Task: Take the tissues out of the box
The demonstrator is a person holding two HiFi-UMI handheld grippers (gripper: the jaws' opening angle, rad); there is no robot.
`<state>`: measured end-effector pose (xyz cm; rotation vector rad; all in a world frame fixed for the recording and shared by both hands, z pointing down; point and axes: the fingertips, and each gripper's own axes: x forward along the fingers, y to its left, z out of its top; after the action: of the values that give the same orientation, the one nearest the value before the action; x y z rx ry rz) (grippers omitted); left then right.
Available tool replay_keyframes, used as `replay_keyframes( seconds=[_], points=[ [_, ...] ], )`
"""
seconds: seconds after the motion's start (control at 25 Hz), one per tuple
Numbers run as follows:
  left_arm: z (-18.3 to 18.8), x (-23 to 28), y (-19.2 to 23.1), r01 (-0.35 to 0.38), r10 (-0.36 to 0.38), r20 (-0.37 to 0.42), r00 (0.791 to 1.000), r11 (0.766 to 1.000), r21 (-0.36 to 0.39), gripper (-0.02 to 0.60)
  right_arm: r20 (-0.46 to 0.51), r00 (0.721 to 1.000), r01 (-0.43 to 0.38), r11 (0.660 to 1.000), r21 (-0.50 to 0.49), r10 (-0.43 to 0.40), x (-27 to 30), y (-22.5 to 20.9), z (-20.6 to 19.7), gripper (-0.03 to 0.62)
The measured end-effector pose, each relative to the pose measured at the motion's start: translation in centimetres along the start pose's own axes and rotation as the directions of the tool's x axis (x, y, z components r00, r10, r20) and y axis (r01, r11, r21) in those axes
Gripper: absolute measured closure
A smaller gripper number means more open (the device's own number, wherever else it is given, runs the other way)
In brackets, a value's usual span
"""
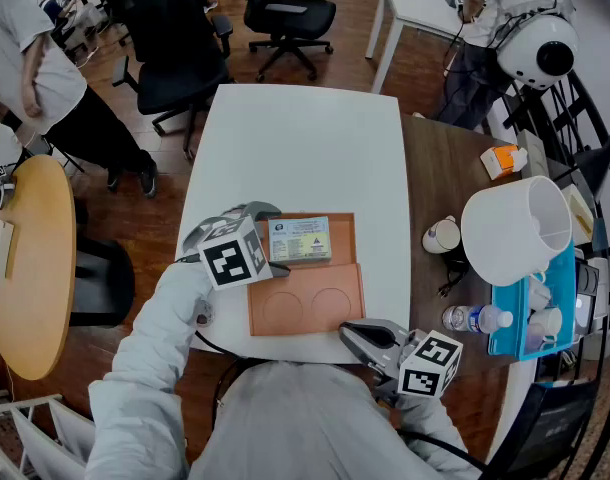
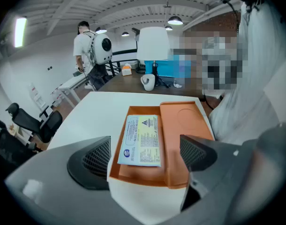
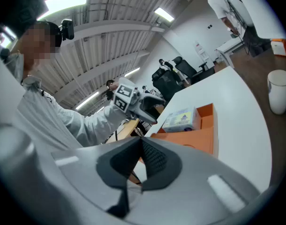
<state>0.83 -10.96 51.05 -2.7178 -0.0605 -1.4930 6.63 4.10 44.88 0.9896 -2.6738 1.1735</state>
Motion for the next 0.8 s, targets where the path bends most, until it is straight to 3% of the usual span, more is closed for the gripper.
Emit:
replay_keyframes(
  seconds=[0.2,0.56,0.8],
  points=[
    [0.2,4.0,1.3,0.082,-0.073,-0.131,0.989,0.995,0.062,0.123,0.004,1.0,0.02,0.999,0.027,-0.02,-0.9,-0.9,-0.4,0.591],
    [-0.7,9.3,0.9,0.207,-0.171,-0.305,0.937,0.974,0.091,0.123,-0.004,0.999,0.046,0.998,0.05,-0.046,-1.6,-2.3,-1.0,0.591],
    [-0.7,9.7,1.3,0.213,-0.183,-0.306,0.934,0.975,0.066,0.13,-0.009,0.998,0.065,0.997,0.048,-0.065,-1.6,-2.9,-1.0,0.591]
  ],
)
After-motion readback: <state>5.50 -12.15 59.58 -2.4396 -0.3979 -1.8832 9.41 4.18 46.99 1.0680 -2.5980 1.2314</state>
